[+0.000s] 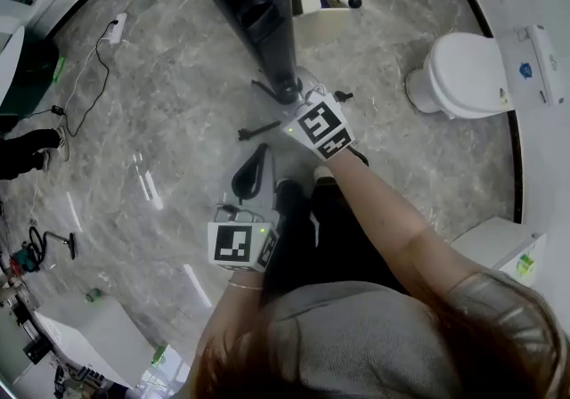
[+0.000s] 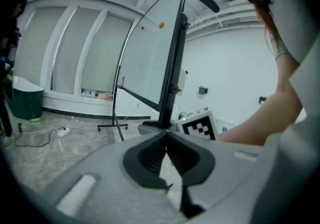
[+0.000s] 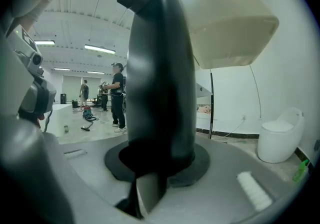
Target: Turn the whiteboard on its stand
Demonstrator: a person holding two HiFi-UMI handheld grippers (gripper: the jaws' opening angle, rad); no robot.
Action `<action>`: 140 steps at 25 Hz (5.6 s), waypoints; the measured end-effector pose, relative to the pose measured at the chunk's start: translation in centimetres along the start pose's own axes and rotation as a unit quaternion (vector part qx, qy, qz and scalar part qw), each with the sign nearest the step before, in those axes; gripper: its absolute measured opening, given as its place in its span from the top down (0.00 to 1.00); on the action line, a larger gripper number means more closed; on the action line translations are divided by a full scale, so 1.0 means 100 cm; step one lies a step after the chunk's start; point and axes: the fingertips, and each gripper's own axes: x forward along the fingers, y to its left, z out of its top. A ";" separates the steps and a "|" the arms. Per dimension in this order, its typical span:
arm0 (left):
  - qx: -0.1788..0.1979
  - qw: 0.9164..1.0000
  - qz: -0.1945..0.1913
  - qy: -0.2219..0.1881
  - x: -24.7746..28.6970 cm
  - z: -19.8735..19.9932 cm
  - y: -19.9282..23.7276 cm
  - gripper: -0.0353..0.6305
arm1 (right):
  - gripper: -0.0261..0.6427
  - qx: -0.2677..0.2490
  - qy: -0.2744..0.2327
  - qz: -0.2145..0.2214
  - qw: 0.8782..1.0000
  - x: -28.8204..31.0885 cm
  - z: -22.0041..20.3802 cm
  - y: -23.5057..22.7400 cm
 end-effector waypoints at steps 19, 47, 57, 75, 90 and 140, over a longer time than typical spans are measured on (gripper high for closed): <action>-0.025 0.999 0.024 -0.011 -0.053 -0.029 -0.032 0.95 | 0.83 0.016 -0.012 -0.073 0.997 -0.031 -0.003 0.021; -0.041 0.998 0.047 -0.004 -0.149 -0.102 -0.123 0.95 | 0.83 0.007 -0.029 -0.115 0.993 -0.141 -0.031 0.134; -0.065 0.996 0.061 -0.003 -0.200 -0.136 -0.147 0.95 | 0.83 0.006 -0.034 -0.120 0.992 -0.181 -0.039 0.177; -0.037 0.999 -0.012 0.005 -0.294 -0.180 -0.198 0.95 | 0.83 0.001 -0.047 -0.149 0.988 -0.255 -0.058 0.260; -0.056 0.998 0.027 -0.008 -0.373 -0.228 -0.272 0.95 | 0.83 -0.004 -0.045 -0.127 0.991 -0.325 -0.080 0.339; -0.129 0.980 0.152 -0.025 -0.506 -0.316 -0.373 0.95 | 0.86 -0.022 -0.038 -0.037 0.998 -0.415 -0.107 0.462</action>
